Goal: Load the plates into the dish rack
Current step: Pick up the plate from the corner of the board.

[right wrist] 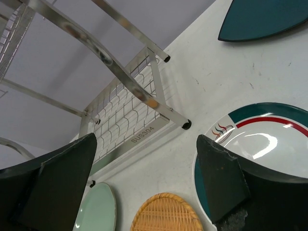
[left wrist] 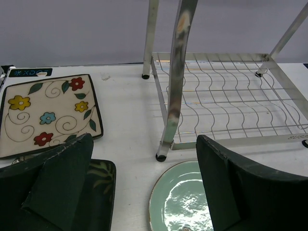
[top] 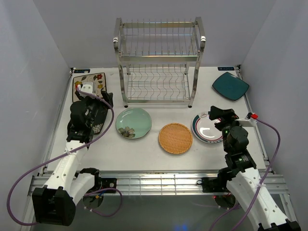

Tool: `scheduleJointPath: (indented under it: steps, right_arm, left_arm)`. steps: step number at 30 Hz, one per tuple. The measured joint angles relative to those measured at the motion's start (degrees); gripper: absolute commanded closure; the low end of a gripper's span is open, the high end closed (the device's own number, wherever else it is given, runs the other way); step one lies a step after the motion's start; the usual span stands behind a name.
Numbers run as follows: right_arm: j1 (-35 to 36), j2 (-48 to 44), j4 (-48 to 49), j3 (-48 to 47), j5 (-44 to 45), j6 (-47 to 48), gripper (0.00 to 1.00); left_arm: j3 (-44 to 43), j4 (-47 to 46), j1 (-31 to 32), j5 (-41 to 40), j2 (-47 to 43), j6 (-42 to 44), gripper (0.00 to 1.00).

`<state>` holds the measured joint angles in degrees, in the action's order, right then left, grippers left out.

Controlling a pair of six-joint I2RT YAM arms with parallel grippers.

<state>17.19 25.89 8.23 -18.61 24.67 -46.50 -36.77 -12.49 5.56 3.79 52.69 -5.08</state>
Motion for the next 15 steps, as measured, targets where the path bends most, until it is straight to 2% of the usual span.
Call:
scheduleJointPath:
  steps: [9, 15]
  right_arm:
    - [0.0, -1.73, -5.9, -2.91, 4.02, 0.87, 0.1]
    - [-0.02, 4.22, -6.67, -3.5, 7.1, 2.91, 0.1]
  left_arm:
    - [0.57, -0.46, 0.0, 0.02, -0.02, 0.15, 0.02]
    - [0.85, -0.81, 0.0, 0.09, -0.68, 0.17, 0.02]
